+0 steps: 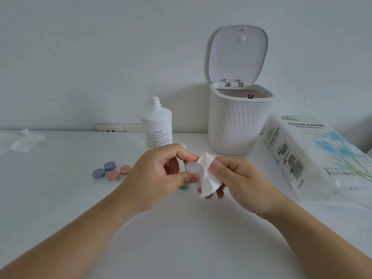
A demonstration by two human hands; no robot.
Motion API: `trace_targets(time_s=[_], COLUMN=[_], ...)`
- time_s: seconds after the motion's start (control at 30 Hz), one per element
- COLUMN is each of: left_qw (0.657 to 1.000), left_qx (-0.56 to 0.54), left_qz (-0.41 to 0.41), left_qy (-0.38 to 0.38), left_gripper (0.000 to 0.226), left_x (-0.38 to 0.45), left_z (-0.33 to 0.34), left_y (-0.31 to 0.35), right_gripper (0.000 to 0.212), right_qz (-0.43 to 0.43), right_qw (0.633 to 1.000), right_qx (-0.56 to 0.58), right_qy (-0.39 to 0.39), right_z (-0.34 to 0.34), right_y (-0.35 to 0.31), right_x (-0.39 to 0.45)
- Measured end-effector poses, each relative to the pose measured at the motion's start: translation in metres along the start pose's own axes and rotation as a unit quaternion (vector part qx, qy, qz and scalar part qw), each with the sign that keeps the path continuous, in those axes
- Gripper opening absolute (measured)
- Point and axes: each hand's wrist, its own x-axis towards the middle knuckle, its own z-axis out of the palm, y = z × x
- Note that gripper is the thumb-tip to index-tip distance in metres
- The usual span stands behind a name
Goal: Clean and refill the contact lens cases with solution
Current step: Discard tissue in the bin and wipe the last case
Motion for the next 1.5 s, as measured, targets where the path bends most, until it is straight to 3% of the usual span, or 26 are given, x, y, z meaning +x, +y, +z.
trace_targets(time_s=[0.2, 0.33, 0.5, 0.67, 0.8, 0.9, 1.23, 1.37, 1.5], left_qw=[1.0, 0.994, 0.979, 0.986, 0.987, 0.991, 0.992, 0.999, 0.998], left_qx=[-0.028, -0.098, -0.177, -0.145, -0.14, -0.114, -0.116, -0.033, 0.032], left_qz=[-0.01, -0.027, -0.08, -0.077, -0.072, -0.076, -0.053, 0.008, 0.033], left_qy=[-0.008, -0.044, -0.056, -0.041, -0.018, 0.003, -0.005, -0.001, 0.043], left_gripper=[0.03, 0.028, 0.034, 0.04, 0.016, 0.012, 0.027, 0.039, 0.03], left_x=[-0.001, -0.001, -0.001, -0.002, -0.001, 0.0, 0.001, 0.001, 0.002], left_z=[0.0, 0.001, 0.003, 0.007, 0.01, 0.01, 0.002, 0.002, 0.004], left_y=[0.001, 0.007, 0.012, 0.012, 0.01, 0.008, 0.007, 0.004, 0.003], right_gripper=[0.04, 0.042, 0.045, 0.043, 0.041, 0.032, 0.028, 0.027, 0.026], right_qz=[-0.022, -0.024, -0.036, -0.03, -0.036, -0.028, 0.03, 0.034, 0.043], right_qw=[0.993, 0.99, 0.99, 0.99, 0.99, 0.992, 0.999, 0.997, 0.998], right_qx=[-0.005, 0.009, -0.005, -0.026, -0.026, -0.029, 0.001, 0.02, 0.021], right_qy=[0.119, 0.142, 0.139, 0.136, 0.133, 0.116, 0.04, 0.059, 0.028], right_z=[-0.005, -0.003, 0.001, 0.001, 0.005, 0.007, 0.003, 0.0, -0.001], right_y=[0.006, 0.004, 0.001, 0.001, 0.001, 0.002, -0.002, -0.002, -0.002], right_x=[0.006, 0.007, 0.004, 0.003, 0.002, 0.003, 0.001, 0.001, 0.001])
